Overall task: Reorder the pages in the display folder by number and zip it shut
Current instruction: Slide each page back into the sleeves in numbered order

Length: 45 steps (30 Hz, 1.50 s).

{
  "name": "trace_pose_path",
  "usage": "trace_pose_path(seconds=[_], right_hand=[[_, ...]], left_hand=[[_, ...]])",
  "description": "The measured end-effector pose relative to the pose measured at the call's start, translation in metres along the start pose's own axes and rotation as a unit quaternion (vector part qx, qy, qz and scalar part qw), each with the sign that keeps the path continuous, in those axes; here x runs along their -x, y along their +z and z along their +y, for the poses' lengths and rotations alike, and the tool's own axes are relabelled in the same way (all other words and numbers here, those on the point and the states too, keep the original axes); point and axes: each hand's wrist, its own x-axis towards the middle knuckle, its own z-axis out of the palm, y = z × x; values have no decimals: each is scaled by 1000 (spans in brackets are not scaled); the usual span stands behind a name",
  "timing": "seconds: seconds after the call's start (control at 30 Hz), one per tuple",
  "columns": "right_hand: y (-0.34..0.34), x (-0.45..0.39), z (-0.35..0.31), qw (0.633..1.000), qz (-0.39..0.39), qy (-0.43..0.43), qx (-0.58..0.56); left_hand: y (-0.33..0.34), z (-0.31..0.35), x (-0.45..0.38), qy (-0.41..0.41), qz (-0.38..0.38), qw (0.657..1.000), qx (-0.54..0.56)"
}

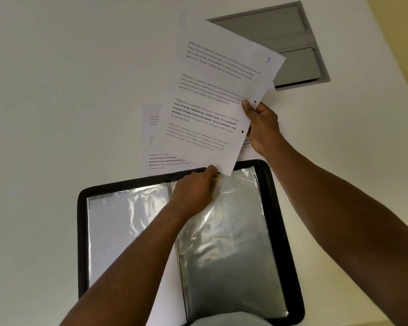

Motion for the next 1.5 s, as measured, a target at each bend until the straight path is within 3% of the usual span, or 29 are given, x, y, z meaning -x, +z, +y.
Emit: trace_pose_path(seconds=[0.27,0.63,1.03,1.33,1.5], right_hand=[[-1,0,10,1000,-3,14,-11],[-33,-14,10,993,-45,38,102],[-34,-26,-5,985,-101,59,123],[-9,-28,10,972,-150,116,136],[-18,-34,4,972,-141,123,139]], left_hand=[[2,-3,0,3,-1,1000,-3],[3,-8,0,-6,18,999,32],[-16,-45,9,-55,-37,993,98],[-17,-42,0,-65,-36,983,165],[-16,-47,3,-78,-44,983,161]])
